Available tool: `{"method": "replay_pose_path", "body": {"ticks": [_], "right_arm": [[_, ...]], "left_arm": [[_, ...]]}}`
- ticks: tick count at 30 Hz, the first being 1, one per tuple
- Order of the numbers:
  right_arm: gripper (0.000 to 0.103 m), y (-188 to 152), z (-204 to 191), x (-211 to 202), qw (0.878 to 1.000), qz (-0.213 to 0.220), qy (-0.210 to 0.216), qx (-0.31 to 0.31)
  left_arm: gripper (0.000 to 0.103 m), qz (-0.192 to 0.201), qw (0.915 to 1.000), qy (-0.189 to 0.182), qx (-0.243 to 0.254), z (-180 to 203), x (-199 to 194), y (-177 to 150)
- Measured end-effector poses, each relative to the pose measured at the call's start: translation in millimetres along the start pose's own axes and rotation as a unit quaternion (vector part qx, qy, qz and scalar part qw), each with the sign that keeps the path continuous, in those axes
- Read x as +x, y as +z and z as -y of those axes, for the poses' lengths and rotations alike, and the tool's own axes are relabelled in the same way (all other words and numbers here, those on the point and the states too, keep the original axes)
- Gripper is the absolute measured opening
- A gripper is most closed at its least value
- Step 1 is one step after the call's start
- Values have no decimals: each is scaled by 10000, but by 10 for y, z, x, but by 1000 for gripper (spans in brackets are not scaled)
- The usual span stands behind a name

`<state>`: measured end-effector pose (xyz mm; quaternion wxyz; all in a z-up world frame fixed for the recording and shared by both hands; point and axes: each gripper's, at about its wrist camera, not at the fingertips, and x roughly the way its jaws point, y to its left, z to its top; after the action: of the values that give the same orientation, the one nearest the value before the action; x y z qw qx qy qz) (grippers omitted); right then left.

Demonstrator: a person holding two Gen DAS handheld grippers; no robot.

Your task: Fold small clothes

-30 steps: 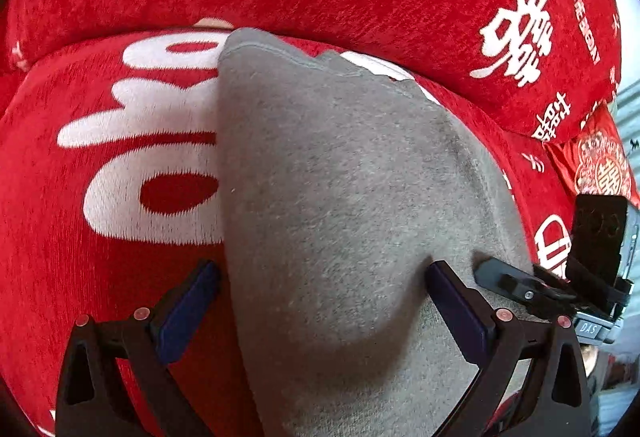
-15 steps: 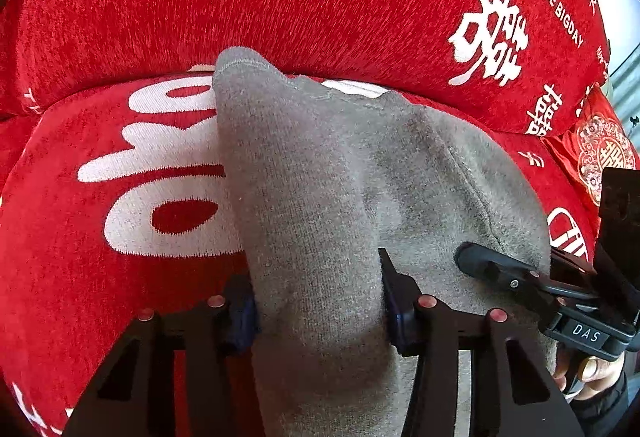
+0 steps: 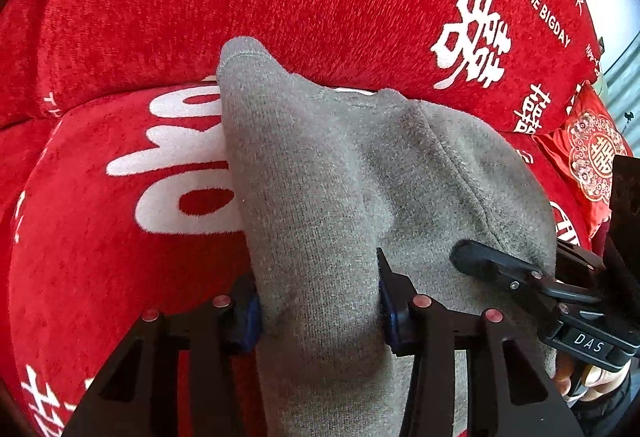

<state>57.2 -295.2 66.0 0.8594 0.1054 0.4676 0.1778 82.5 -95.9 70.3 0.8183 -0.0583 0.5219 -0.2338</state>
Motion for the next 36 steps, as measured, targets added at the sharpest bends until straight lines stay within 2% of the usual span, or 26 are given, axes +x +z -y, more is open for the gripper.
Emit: {"method": "replay_pose_path", "body": {"ticks": [13, 36], "right_arm": [[34, -206, -448, -295, 9991, 155, -76, -384], [34, -845, -973, -435, 9977, 147, -77, -664]], "left_arm": [[47, 269, 9994, 142, 142, 6, -529, -425], [47, 399, 9979, 484, 184, -101, -932, -1309]]}}
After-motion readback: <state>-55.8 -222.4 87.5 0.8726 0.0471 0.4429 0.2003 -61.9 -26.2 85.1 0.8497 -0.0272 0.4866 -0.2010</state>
